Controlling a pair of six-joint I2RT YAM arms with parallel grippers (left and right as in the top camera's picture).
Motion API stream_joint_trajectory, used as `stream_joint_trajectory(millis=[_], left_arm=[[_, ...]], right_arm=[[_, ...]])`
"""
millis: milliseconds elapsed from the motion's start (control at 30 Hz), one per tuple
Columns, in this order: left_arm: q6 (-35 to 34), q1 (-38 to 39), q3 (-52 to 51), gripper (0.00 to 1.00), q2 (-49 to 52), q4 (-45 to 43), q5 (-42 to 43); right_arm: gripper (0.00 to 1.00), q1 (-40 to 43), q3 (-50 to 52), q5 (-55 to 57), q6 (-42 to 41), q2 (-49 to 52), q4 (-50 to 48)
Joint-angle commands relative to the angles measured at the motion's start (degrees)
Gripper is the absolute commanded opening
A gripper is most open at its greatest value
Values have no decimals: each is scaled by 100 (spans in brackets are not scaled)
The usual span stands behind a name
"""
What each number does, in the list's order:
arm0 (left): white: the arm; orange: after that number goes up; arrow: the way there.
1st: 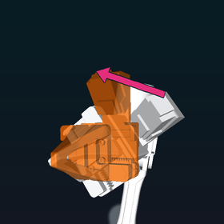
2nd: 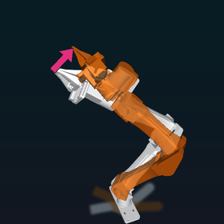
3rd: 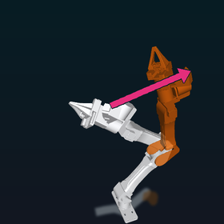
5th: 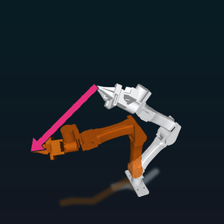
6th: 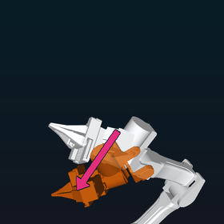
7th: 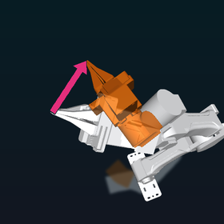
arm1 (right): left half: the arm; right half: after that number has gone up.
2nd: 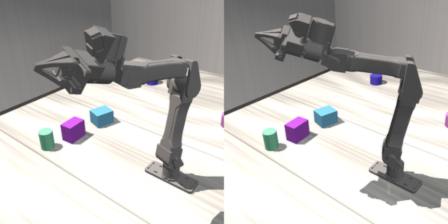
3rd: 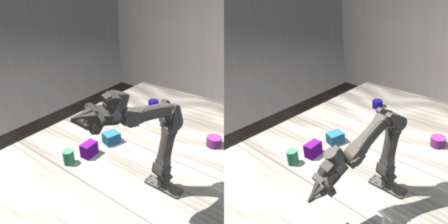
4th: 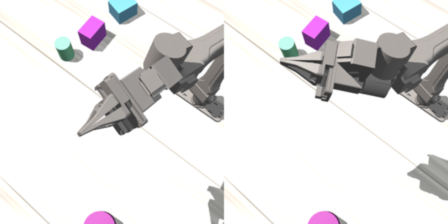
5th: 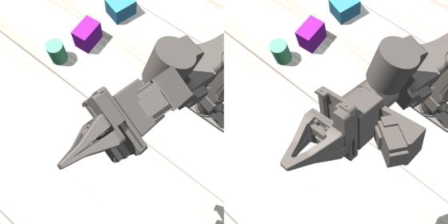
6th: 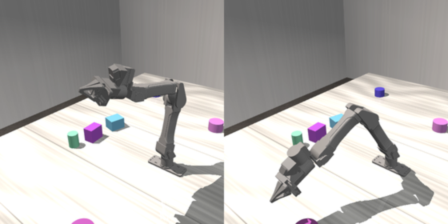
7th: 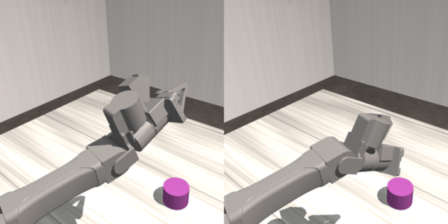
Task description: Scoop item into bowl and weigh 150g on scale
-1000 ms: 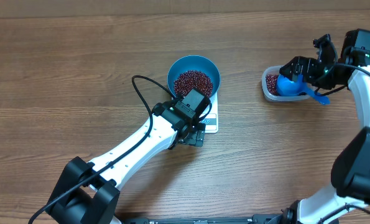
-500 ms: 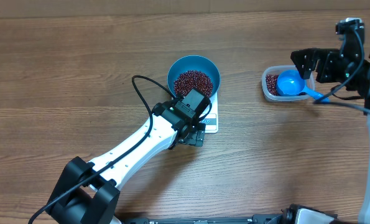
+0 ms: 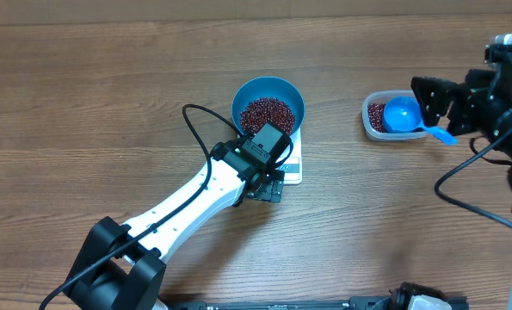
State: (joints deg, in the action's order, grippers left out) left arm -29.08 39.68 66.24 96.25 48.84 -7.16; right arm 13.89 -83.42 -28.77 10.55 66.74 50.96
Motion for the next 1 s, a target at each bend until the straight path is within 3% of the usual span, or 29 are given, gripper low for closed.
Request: stream_joint_trajectory(millis=[0,200,333,700,967], left_arm=[[-116,7,-48,99,-35,-4,-74],[-118,7,-48,99,-35,-7,-74],[-118,7,-48,99,-35,-7,-72],[-118,7,-48,100,-35,-11,-74],[-118,7,-48,100,-35,-26,-72]], right_arm=[[100,-369,841,129,13,-210,-876],[100,-1016,2813,136,-44,-813,-3901],[100,-1132,3908,570,-809,-1161,-5598],[100,-1132,5908,1217,-1198,-2199,-6819],[100,-1130,7160,1384,-1318,-3185,-7066]])
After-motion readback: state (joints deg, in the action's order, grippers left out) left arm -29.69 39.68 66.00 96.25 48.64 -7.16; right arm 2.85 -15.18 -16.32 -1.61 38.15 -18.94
